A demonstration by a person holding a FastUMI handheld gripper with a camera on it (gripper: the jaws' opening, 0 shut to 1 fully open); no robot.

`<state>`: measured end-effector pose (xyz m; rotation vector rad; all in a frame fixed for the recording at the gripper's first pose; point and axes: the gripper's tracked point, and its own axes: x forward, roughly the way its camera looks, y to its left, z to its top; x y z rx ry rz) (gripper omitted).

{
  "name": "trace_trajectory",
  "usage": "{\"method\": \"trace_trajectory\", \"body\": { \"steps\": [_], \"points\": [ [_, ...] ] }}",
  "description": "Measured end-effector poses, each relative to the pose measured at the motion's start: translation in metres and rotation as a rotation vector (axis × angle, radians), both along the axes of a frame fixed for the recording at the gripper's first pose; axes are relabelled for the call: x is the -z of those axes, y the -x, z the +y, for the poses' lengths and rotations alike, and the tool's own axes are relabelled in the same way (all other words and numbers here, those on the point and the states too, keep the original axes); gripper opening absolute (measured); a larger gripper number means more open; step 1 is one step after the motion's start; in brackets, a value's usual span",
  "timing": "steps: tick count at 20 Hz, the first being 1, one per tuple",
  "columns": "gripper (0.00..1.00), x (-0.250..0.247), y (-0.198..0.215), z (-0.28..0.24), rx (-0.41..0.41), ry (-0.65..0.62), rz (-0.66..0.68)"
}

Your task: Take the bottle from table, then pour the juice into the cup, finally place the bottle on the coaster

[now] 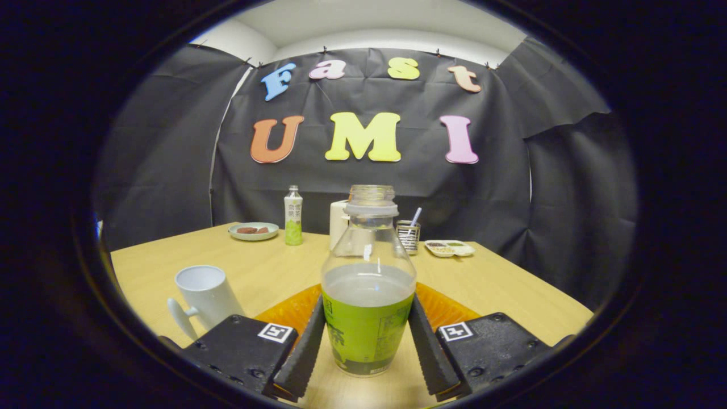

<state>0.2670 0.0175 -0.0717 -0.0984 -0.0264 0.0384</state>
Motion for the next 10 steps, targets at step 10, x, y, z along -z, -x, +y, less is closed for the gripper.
{"method": "trace_trajectory", "body": {
  "steps": [10],
  "points": [
    [0.80, -0.034, 0.023, -0.018, 0.122, 0.173, -0.016]
  ]
}}
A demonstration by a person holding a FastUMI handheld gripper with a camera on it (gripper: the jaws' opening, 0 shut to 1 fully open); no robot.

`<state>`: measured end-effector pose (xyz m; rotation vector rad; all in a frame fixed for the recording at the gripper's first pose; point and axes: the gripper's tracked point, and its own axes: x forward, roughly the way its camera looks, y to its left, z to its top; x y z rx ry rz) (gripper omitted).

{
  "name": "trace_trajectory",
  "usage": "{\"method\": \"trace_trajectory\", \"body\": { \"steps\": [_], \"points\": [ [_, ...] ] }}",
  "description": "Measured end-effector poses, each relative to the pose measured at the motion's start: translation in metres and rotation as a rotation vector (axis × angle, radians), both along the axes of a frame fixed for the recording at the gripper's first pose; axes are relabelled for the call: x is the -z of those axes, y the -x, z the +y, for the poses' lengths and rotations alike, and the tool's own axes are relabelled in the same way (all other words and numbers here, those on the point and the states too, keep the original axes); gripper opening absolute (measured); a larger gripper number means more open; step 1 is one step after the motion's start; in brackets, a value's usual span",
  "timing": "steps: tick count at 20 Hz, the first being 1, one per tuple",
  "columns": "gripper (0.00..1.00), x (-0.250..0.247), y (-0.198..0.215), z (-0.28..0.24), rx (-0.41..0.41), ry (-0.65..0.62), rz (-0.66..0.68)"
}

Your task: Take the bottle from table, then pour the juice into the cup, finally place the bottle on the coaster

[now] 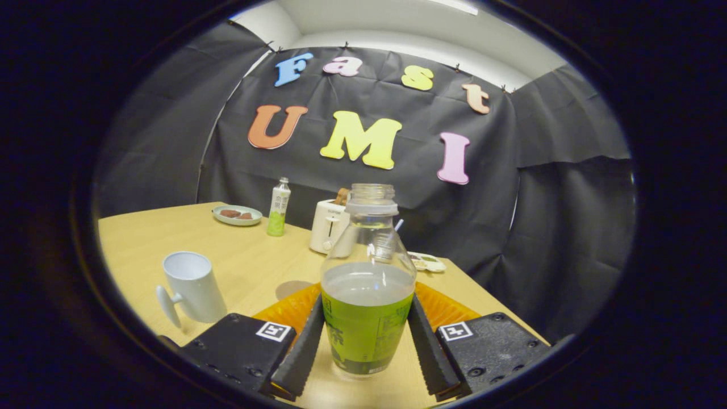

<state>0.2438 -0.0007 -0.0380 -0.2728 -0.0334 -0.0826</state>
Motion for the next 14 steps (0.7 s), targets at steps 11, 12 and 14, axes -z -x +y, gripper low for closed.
{"method": "trace_trajectory", "body": {
  "steps": [11, 12, 14],
  "points": [
    [0.80, -0.055, 0.008, -0.012, 0.161, 0.393, -0.051],
    [0.80, -0.055, 0.009, -0.011, 0.168, 0.426, -0.046],
    [0.80, -0.067, 0.009, -0.009, 0.199, 0.509, -0.097]
  ]
}}
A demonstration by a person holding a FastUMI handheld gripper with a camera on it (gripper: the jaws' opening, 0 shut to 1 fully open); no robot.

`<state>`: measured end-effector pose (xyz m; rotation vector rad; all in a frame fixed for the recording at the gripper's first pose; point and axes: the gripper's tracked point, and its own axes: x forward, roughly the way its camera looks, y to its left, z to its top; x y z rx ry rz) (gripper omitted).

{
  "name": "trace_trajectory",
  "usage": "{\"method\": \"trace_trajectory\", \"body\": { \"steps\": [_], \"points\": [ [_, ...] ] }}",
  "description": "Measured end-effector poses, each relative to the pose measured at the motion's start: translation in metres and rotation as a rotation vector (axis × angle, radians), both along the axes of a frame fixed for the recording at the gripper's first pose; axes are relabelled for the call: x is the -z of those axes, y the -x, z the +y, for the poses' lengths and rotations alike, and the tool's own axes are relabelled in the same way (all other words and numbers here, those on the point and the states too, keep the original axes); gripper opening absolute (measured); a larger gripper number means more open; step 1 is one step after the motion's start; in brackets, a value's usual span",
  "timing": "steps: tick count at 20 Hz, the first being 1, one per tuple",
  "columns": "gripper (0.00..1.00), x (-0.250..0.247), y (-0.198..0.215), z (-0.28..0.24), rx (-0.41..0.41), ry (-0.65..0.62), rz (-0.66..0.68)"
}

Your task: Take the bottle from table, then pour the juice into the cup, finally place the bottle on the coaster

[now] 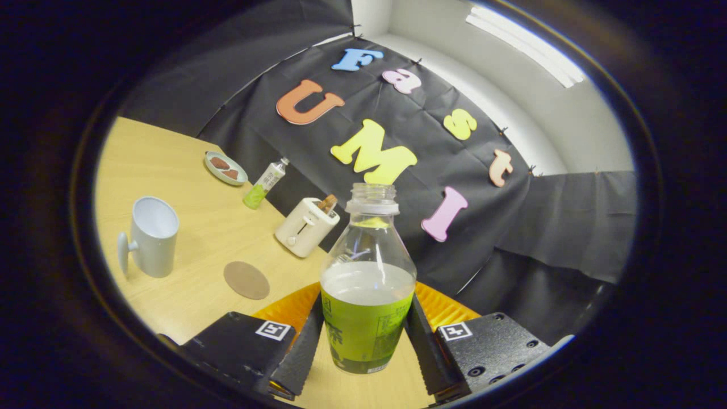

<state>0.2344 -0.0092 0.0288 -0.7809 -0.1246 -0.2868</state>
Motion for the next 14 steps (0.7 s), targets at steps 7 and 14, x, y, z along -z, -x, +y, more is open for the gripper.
{"method": "trace_trajectory", "body": {
  "steps": [7, 14],
  "points": [
    [0.80, 0.000, 0.005, 0.031, 0.063, 0.230, -0.027],
    [0.80, 0.004, 0.007, 0.068, 0.138, 0.499, -0.029]
  ]
}}
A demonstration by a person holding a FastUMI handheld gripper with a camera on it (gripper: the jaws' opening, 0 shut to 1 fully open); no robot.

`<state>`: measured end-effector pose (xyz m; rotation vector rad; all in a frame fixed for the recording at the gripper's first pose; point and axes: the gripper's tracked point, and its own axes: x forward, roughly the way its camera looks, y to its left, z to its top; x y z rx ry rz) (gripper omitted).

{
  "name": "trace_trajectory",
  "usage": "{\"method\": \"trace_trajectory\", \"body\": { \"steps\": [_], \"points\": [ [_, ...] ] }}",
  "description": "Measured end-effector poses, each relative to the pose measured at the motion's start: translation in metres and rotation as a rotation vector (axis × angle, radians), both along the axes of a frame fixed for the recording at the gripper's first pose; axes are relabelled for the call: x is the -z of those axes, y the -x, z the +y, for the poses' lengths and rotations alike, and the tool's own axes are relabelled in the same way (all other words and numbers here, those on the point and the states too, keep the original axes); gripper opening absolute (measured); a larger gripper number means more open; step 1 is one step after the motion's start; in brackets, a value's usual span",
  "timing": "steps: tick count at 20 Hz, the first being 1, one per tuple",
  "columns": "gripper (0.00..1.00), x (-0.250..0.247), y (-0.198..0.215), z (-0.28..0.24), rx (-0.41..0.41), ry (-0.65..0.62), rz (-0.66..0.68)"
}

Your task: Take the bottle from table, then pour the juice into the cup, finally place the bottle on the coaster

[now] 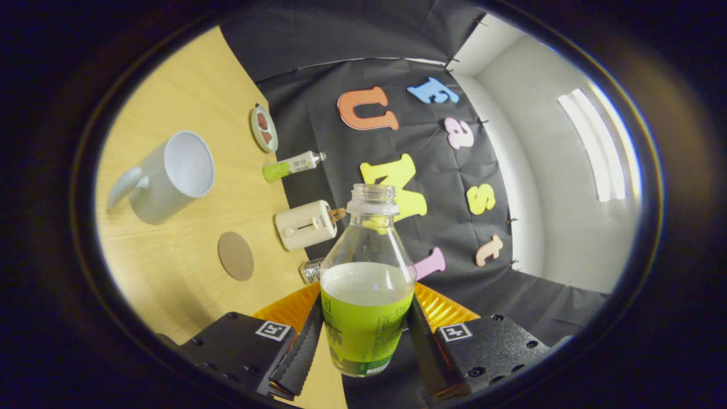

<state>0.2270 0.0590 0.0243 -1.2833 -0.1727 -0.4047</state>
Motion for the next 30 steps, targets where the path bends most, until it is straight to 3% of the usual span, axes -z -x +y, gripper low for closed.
{"method": "trace_trajectory", "body": {
  "steps": [6, 17, 30],
  "points": [
    [0.80, 0.006, -0.017, 0.009, 0.057, 0.107, 0.047],
    [0.80, -0.011, -0.020, 0.032, 0.131, 0.411, 0.034],
    [0.80, -0.026, -0.011, 0.050, 0.163, 0.561, -0.006]
  ]
}}
